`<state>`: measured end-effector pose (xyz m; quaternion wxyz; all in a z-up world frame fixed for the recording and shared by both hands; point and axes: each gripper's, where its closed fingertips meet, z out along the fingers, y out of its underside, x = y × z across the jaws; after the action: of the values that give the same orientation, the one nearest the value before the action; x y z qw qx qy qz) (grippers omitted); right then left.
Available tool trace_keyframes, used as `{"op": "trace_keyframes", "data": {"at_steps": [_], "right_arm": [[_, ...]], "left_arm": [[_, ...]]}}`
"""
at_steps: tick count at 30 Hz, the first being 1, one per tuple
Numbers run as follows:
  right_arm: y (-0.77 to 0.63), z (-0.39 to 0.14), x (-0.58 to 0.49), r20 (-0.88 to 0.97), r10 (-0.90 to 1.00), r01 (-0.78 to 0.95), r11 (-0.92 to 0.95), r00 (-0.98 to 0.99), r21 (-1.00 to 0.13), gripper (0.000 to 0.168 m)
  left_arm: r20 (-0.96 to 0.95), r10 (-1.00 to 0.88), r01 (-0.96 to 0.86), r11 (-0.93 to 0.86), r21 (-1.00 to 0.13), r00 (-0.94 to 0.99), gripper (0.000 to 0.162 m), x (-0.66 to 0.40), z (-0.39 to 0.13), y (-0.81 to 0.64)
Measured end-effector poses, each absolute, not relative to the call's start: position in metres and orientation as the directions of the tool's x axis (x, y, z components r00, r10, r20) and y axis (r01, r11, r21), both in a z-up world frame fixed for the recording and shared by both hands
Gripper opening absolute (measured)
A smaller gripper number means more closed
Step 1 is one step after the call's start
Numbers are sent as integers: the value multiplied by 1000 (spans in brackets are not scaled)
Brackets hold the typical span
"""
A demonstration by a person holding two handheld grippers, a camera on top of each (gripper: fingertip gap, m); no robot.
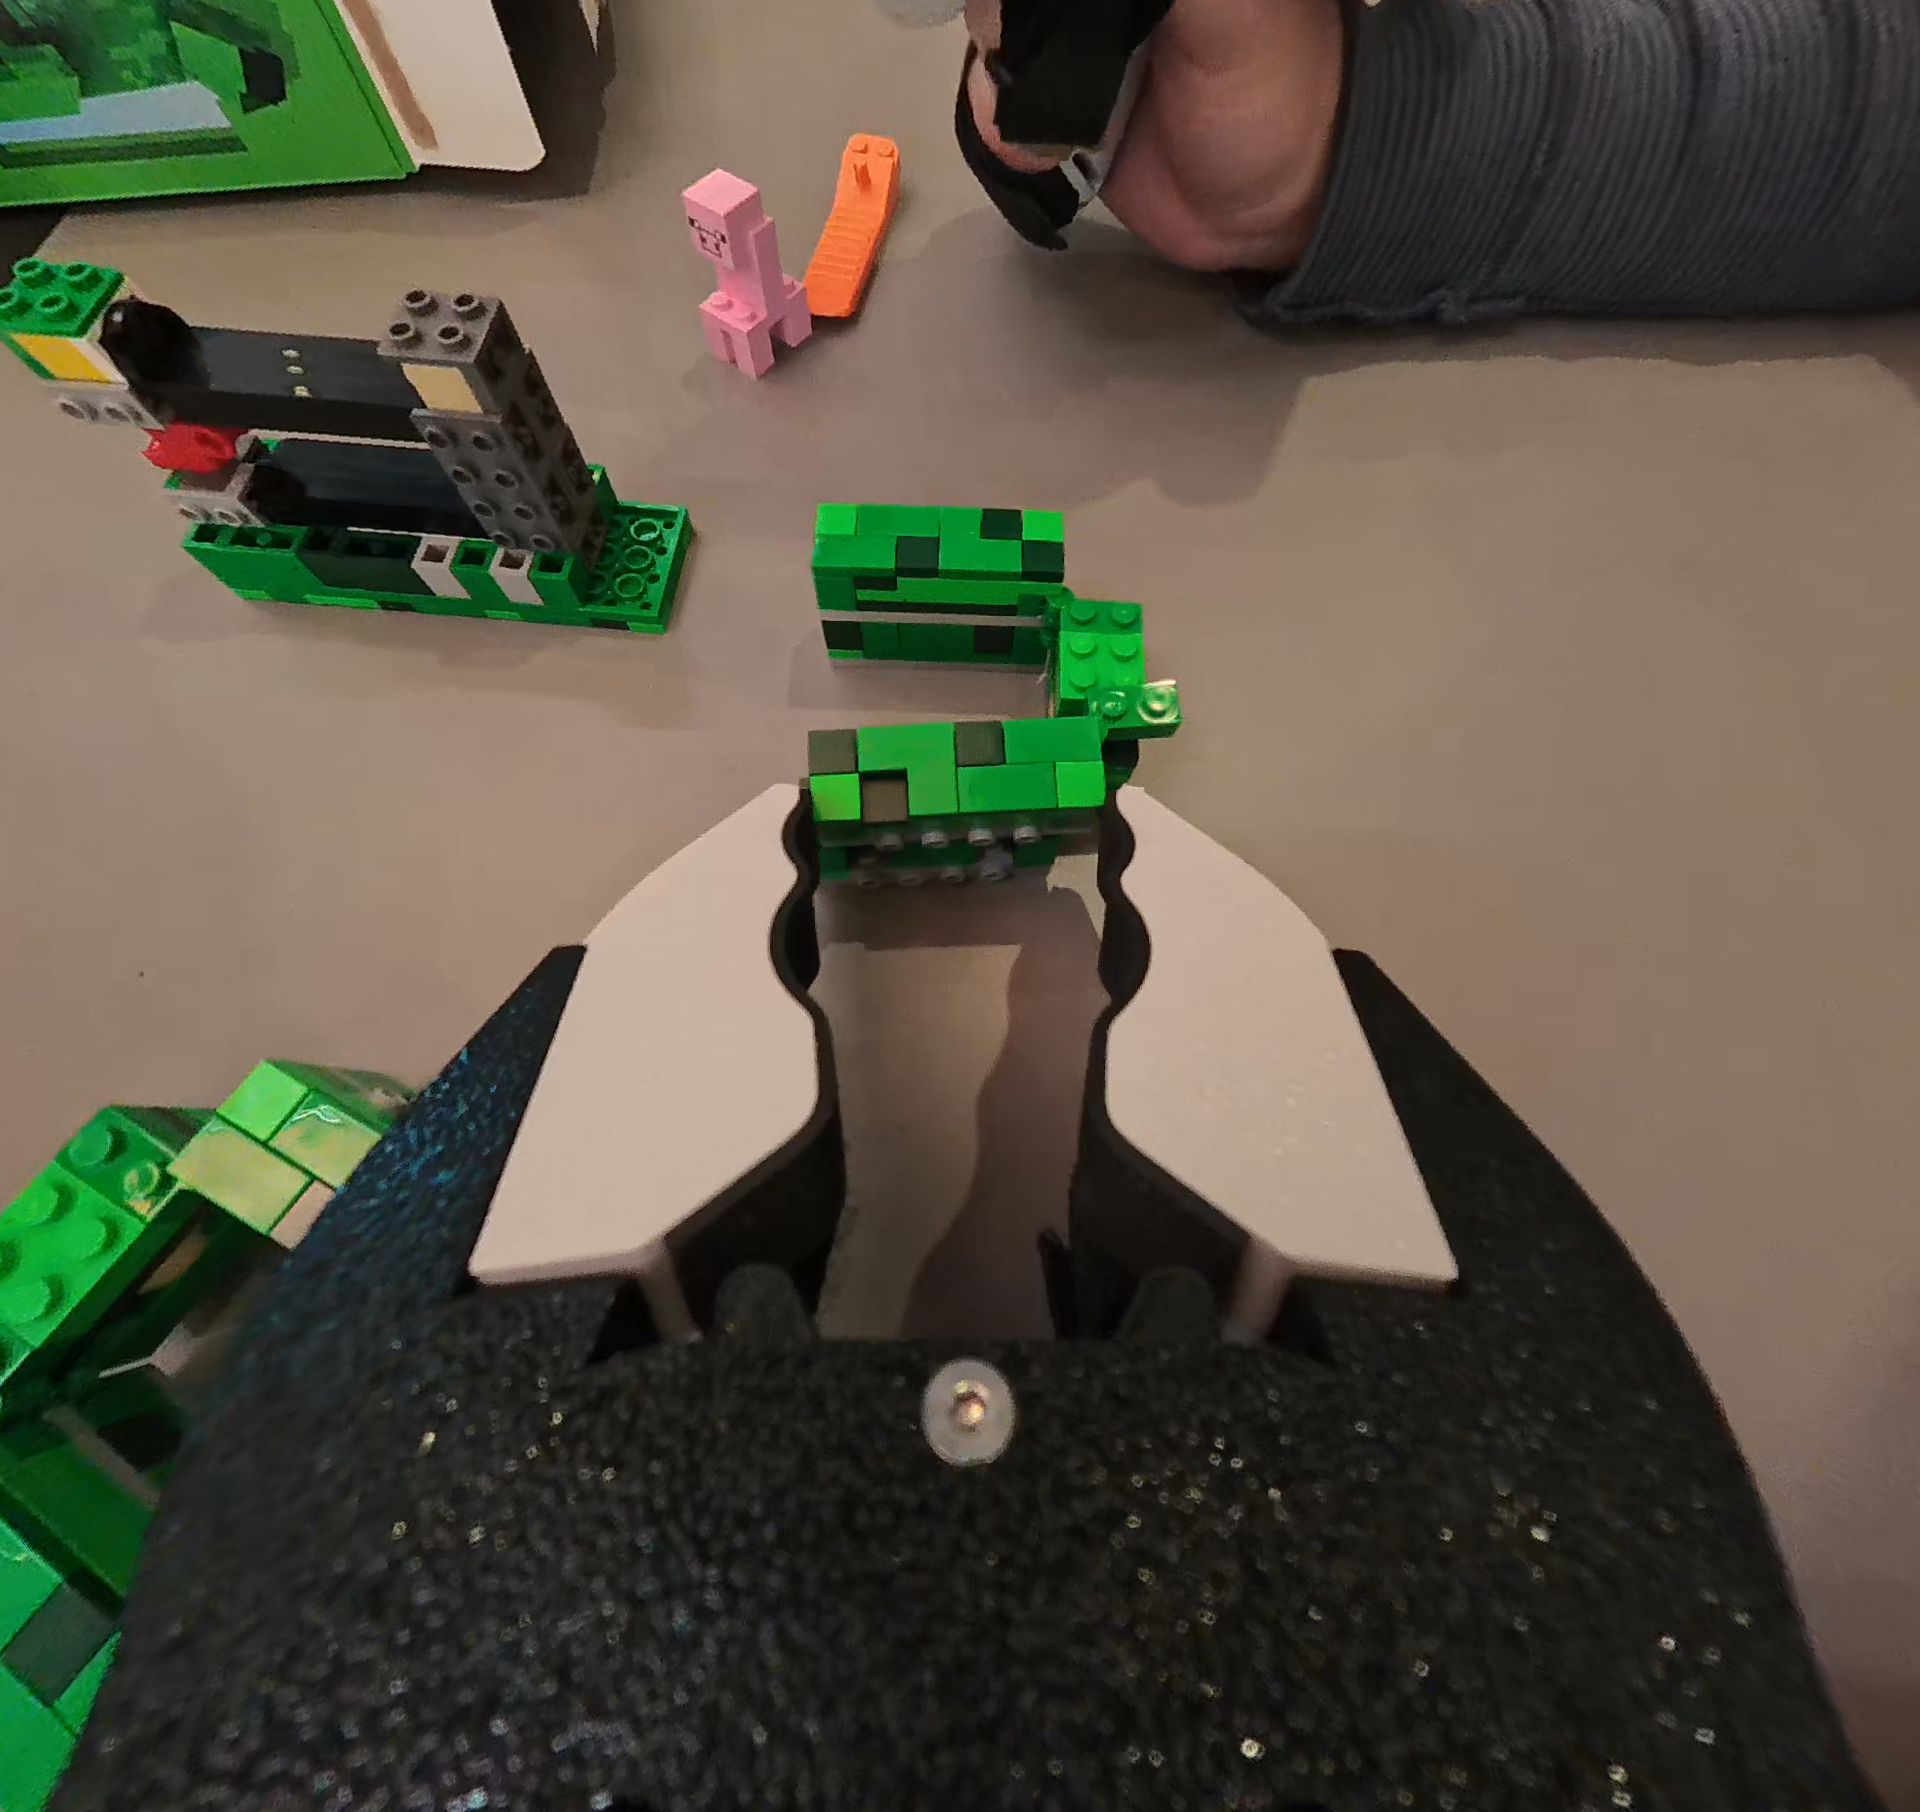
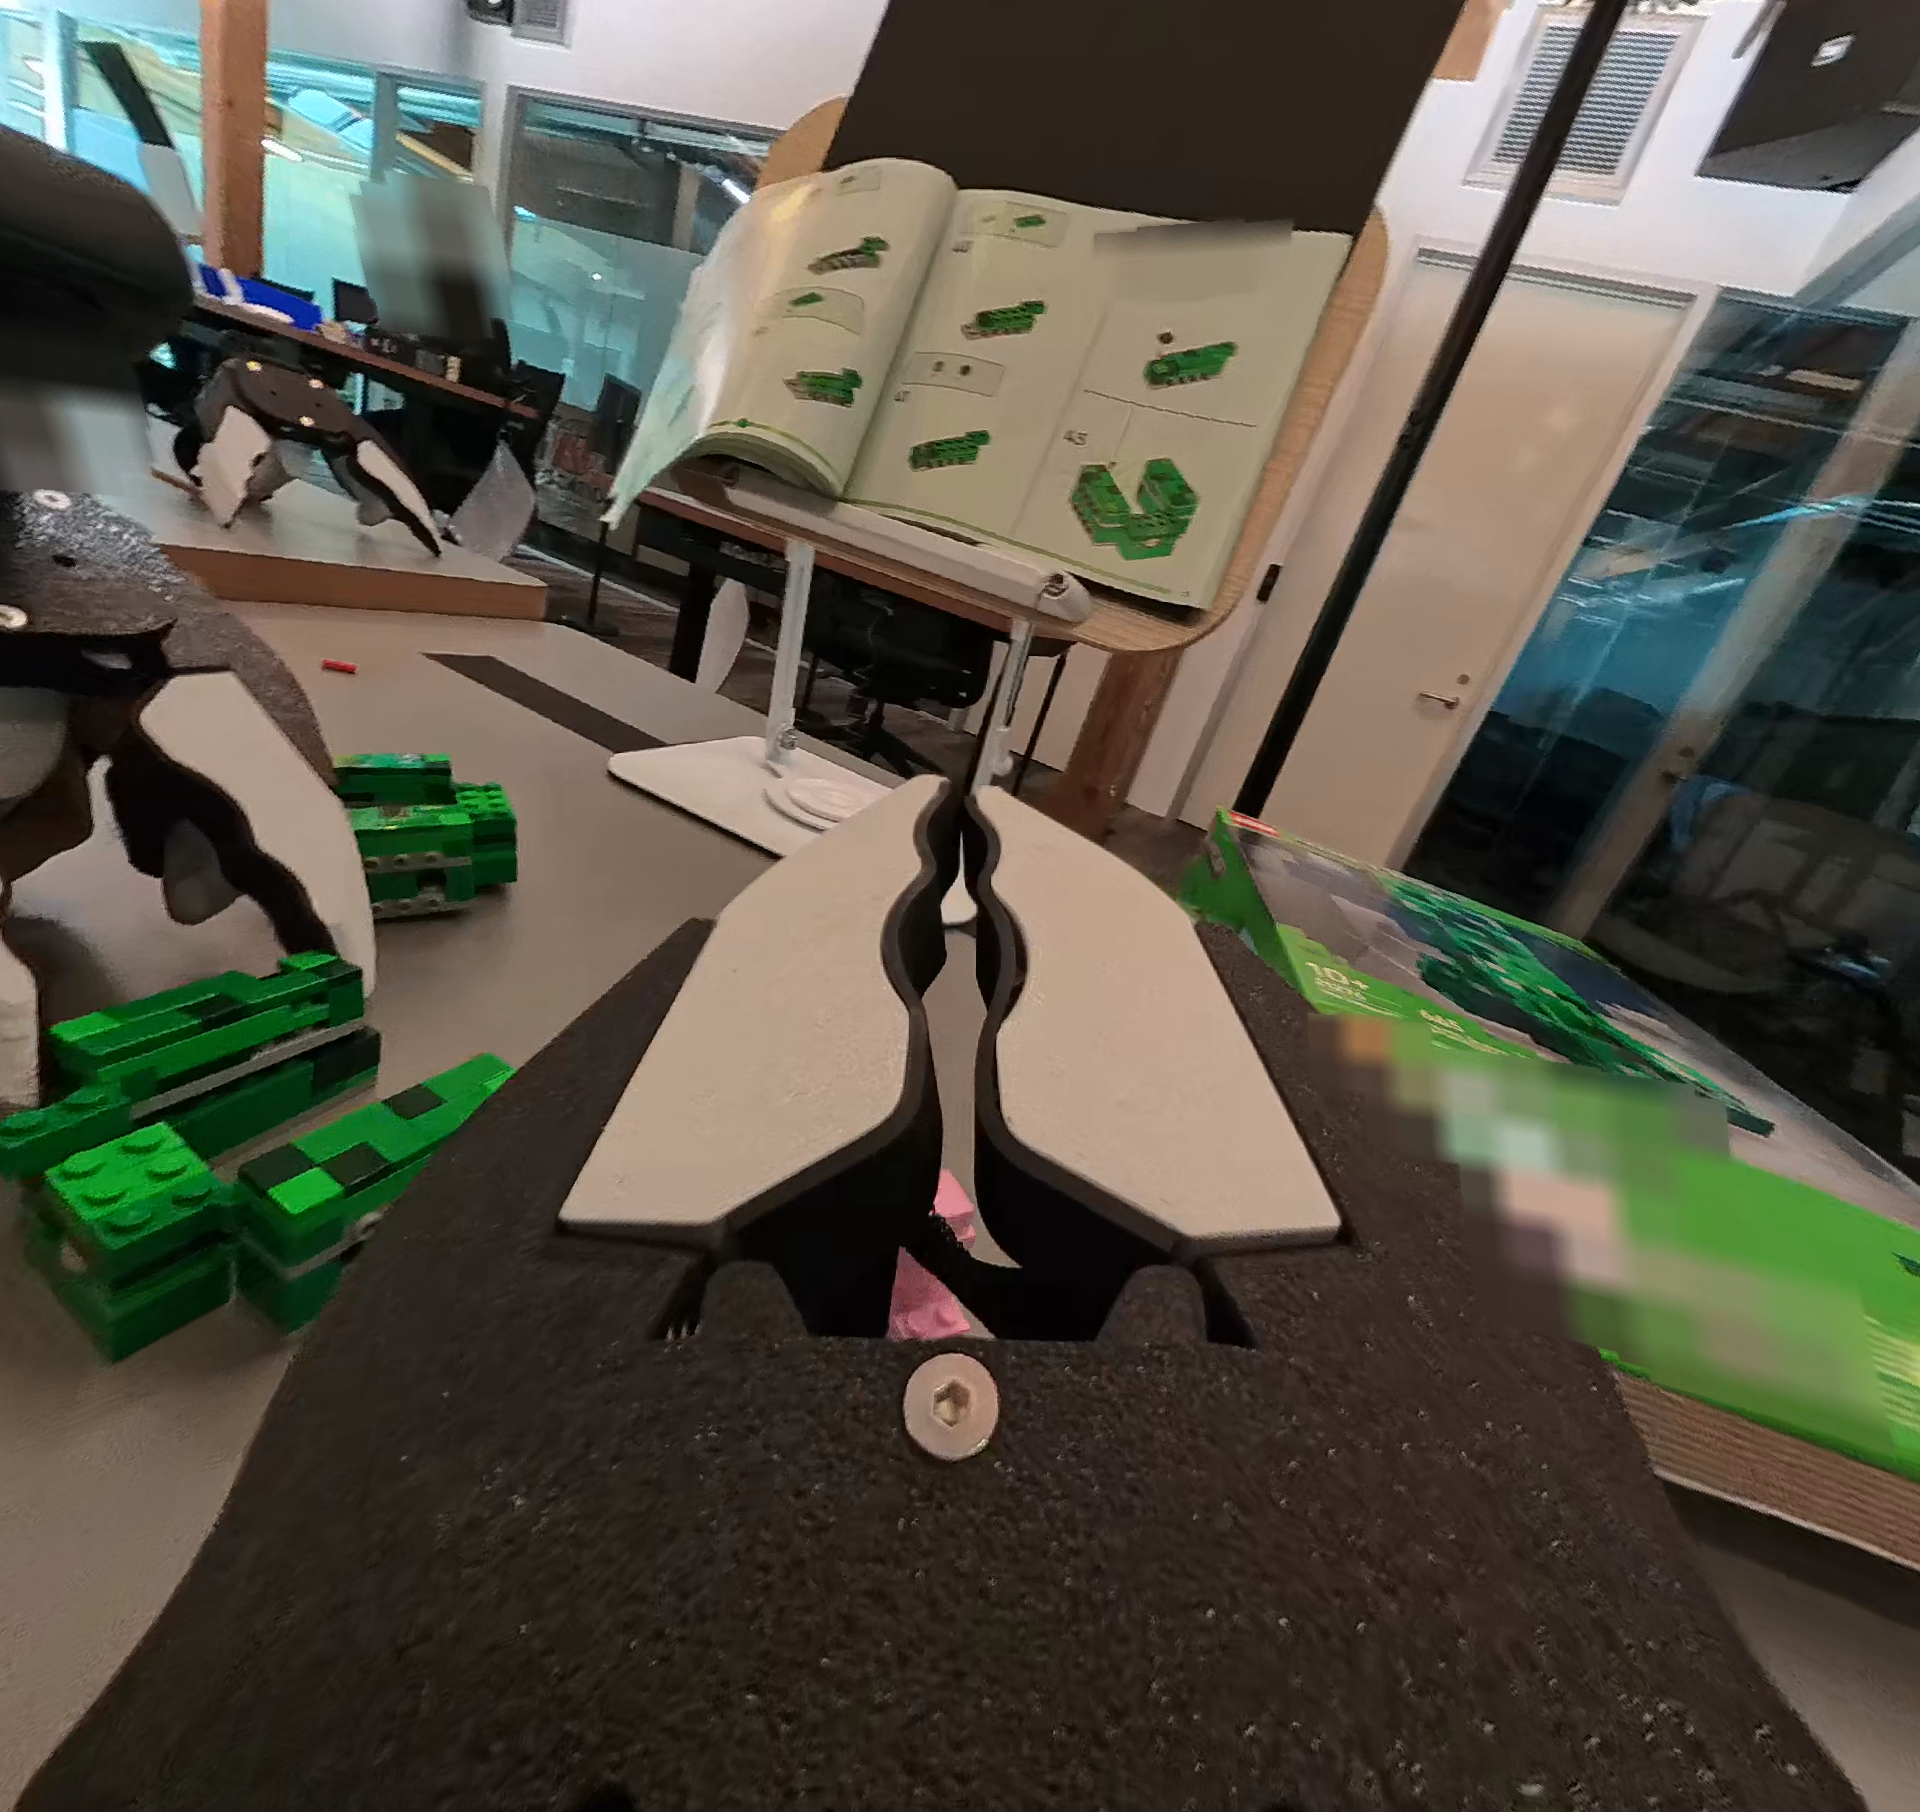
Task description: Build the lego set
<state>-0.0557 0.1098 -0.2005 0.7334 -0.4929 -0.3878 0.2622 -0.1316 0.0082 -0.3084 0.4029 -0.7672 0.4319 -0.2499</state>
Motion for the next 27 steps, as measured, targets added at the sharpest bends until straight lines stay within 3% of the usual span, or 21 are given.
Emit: {"op": "trace_keyframes", "data": {"at_steps": [8,12,14,18,22,27], "right_arm": [[95,-204,-67,360,800,13,404,481,-915,0],[45,-223,-92,318,943,60,314,93,-948,3],[19,-242,-100,242,965,230,260,-103,-938,20],[-9,-274,-104,211,928,501,347,-308,-793,32],[-17,-296,-104,235,870,627,478,-433,-615,26],[-14,-304,-106,239,847,698,527,-474,-485,18]], "left_arm": [[-28,-858,-515,-281,-810,513,51,-133,-305,10],[-20,-851,-500,-289,-816,525,51,-141,-301,8],[-21,-845,-501,-296,-813,535,52,-148,-300,7],[-33,-834,-491,-292,-821,551,52,-159,-291,4],[-34,-841,-492,-283,-823,540,52,-158,-289,1],[-35,-856,-511,-275,-814,516,52,-153,-290,-1]]}}
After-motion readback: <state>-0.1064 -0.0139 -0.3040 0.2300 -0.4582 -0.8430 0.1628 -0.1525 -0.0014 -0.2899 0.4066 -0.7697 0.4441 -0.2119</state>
